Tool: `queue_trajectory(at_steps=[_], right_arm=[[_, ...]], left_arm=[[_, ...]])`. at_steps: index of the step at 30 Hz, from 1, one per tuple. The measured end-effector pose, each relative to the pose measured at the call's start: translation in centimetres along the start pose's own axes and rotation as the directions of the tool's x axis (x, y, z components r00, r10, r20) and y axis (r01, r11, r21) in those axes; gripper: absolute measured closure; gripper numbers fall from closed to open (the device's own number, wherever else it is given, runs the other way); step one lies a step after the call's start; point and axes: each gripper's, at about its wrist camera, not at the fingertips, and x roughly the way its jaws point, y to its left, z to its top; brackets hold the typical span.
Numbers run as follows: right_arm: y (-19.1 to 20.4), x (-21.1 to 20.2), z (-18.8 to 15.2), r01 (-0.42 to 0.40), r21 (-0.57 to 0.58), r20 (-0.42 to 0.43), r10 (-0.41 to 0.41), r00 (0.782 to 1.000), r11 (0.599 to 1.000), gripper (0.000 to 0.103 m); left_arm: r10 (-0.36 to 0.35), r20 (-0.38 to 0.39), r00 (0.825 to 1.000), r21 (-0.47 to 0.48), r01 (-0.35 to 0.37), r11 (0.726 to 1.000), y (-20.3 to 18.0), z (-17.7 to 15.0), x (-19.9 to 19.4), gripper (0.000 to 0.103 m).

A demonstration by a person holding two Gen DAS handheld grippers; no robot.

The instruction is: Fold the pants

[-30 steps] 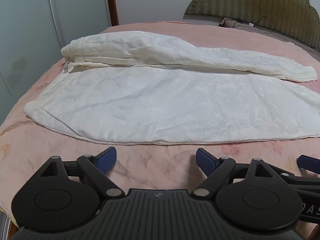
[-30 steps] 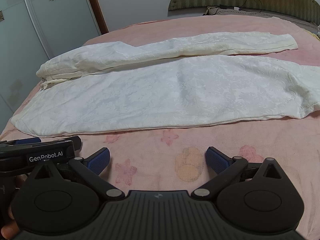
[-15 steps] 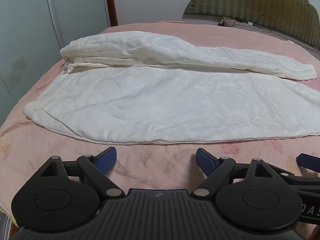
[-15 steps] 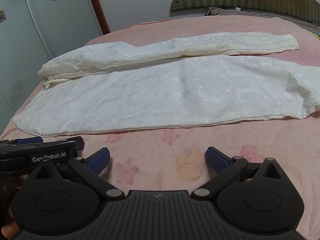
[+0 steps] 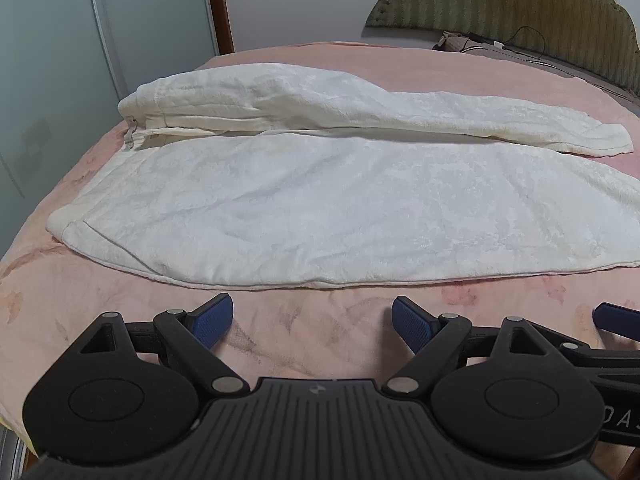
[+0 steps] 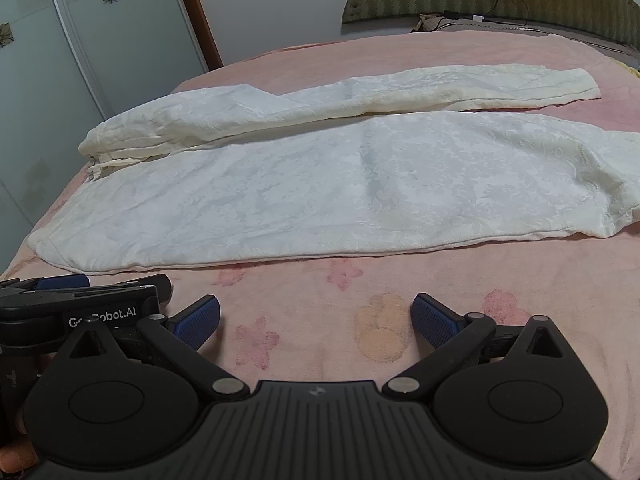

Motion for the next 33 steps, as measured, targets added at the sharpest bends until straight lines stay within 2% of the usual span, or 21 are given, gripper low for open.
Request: queue_trajectory(at_steps=[4,9,13,17,20,22,25,28,31,33], right_arm=[[-0.3,0.0,0.3,-0.040,-0.001,0.014,0.040,0.999,0.999,0.000],[-0.5,-0.4,1.6,-0.138,-0.048,0.102,0.142,0.985,0.989,0.000],[-0.3,-0.1,3.0,-0.164,-0.126,0.168,0.184,0.968,0.978,0.000],[0.2,1.1,4.4,-0.205,-0.229,0.202,0.253,0.946,0.952,0.000],[0.9,3.0,6.3,-0.230,-0.296,0.170,0.288,0.942,0.927,0.000],[1.3,4.6,8.1,-0.230,-0.323,0.160,0.293,0.943,0.918,0.000],[2.3,7.5,11.4,-0.223,-0.360,0.152,0.292,0.944,0.906,0.000],[3.5,11.1,15.4,-0.238,-0.331,0.102,0.286,0.953,0.913,0.000],[4.0,14.8,19.4,-0.362,-0.258,0.049,0.386,0.921,0.896,0.000],[4.5,17.4,21.8,-0.414,-0.195,0.004,0.423,0.906,0.889,0.000]], left_arm=[[-0.017,0.020,1.000,-0.006,0.017,1.000,0.2,0.0,-0.1,0.014],[-0.034,0.067,0.997,-0.030,0.036,0.999,0.9,0.9,-0.3,0.013],[0.000,0.107,0.994,-0.067,0.008,0.998,2.0,2.1,-0.1,0.013],[0.090,0.170,0.981,-0.088,-0.075,0.993,3.1,3.5,0.7,0.010],[0.170,0.183,0.968,-0.086,-0.157,0.984,3.6,4.7,2.3,0.009],[0.201,0.164,0.966,-0.089,-0.188,0.978,4.1,5.3,3.9,0.009],[0.211,0.113,0.971,-0.115,-0.198,0.973,5.1,5.8,6.0,0.009],[0.212,0.090,0.973,-0.133,-0.200,0.971,6.0,5.5,7.3,0.009],[0.230,0.093,0.969,-0.122,-0.218,0.968,6.3,5.2,8.0,0.007],[0.231,0.103,0.967,-0.121,-0.219,0.968,6.3,4.9,8.2,0.005]])
